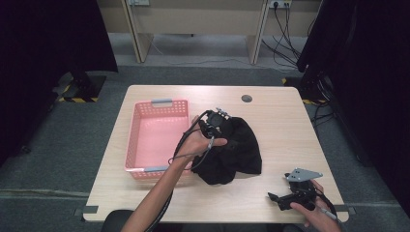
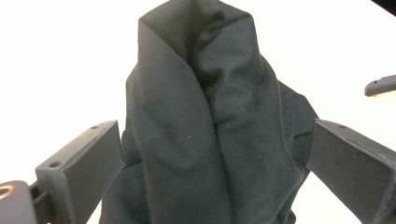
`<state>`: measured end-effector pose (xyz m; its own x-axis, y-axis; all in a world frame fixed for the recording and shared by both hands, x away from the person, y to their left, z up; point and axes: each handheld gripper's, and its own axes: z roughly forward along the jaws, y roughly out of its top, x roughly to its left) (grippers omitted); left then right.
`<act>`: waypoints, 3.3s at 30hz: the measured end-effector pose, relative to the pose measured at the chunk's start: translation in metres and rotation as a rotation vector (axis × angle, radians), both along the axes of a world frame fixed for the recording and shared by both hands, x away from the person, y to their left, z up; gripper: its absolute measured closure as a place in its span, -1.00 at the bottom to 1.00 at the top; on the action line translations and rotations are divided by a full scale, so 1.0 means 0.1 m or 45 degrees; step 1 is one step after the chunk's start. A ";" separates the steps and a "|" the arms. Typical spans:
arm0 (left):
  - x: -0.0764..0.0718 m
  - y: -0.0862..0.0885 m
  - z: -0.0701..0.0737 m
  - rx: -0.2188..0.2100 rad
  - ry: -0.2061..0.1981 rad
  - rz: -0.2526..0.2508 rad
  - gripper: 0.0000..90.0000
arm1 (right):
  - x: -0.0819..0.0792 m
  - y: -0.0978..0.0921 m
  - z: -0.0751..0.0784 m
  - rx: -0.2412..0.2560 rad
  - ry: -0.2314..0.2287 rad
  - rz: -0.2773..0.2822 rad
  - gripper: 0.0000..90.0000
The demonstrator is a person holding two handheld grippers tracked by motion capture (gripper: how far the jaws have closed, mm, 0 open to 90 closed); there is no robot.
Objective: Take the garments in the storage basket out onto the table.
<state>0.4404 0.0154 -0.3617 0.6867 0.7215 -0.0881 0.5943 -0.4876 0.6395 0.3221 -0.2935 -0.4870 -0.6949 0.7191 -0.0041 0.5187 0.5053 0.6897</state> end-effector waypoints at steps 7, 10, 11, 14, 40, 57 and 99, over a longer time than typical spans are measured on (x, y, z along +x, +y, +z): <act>-0.03 0.12 -0.01 -0.027 -0.008 0.014 -0.92 | 0.00 0.00 0.00 -0.001 -0.002 0.001 -0.99; -0.04 0.16 -0.03 -0.038 -0.007 0.018 -0.92 | 0.00 0.00 0.00 -0.001 -0.002 0.001 -0.99; -0.04 0.18 -0.03 -0.041 -0.009 0.025 -0.92 | 0.00 0.00 0.00 -0.001 -0.002 0.001 -0.99; -0.05 0.22 -0.04 -0.049 -0.016 0.034 -0.92 | 0.00 0.00 0.00 0.000 -0.001 0.000 -0.99; -0.26 0.53 -0.05 -0.181 -0.104 0.045 -0.93 | 0.00 0.00 0.00 -0.003 0.000 -0.001 -0.99; -0.35 0.65 -0.10 -0.218 -0.128 0.045 -0.93 | 0.00 0.00 0.00 -0.003 -0.001 -0.002 -0.99; -0.62 0.90 -0.15 -0.204 -0.163 0.026 -0.92 | 0.00 0.00 0.00 -0.003 -0.001 0.000 -0.99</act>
<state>0.3787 0.1059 -0.3765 0.6848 0.7194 -0.1160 0.5121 -0.3619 0.7790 0.3218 -0.2934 -0.4870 -0.6949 0.7191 -0.0064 0.5181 0.5068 0.6889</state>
